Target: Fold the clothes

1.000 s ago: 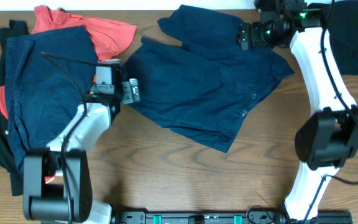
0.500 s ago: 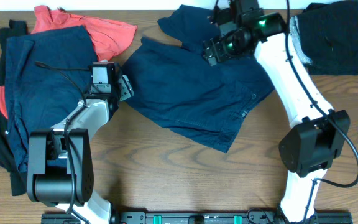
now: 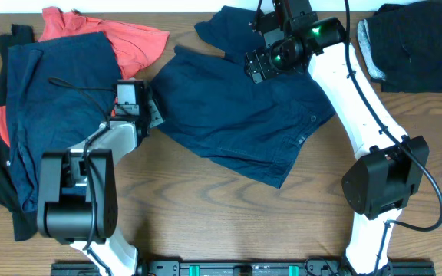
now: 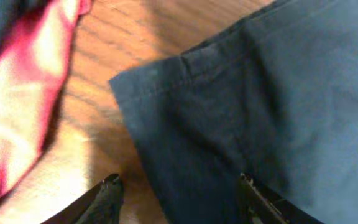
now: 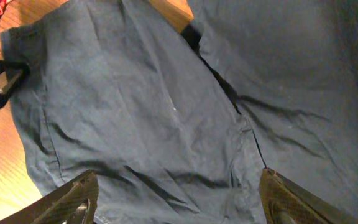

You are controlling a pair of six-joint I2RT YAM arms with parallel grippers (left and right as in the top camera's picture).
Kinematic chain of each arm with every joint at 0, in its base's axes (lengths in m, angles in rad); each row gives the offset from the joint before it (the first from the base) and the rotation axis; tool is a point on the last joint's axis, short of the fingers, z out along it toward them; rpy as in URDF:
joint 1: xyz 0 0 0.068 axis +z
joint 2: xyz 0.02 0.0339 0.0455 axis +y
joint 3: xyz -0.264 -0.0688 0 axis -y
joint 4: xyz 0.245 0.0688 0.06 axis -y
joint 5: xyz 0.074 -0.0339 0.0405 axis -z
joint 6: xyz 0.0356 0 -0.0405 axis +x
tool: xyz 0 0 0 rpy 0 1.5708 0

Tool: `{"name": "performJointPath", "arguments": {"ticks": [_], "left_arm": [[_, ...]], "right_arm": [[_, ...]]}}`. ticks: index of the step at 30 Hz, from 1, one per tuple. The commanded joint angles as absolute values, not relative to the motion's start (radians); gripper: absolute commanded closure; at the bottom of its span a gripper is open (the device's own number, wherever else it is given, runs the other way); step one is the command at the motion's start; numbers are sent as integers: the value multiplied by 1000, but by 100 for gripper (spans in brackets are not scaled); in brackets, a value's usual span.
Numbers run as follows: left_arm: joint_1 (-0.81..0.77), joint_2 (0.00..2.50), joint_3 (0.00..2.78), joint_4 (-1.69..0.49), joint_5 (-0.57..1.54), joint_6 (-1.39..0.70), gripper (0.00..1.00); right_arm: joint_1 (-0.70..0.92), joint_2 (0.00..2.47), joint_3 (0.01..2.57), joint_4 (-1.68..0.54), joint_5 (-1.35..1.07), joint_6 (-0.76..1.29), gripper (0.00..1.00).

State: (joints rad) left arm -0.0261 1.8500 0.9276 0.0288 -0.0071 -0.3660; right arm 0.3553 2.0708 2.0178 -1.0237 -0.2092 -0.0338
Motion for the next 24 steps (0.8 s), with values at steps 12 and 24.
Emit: {"name": "performJointPath", "arguments": {"ticks": [12,24], "left_arm": [[-25,1879,928,26,-9,-379,94],[-26,1576,928,-376,-7,-434,94]], "right_arm": [[314,2070,2014,-1074,-213,51,23],[183,2000,2014,-1343,-382,109,30]]}}
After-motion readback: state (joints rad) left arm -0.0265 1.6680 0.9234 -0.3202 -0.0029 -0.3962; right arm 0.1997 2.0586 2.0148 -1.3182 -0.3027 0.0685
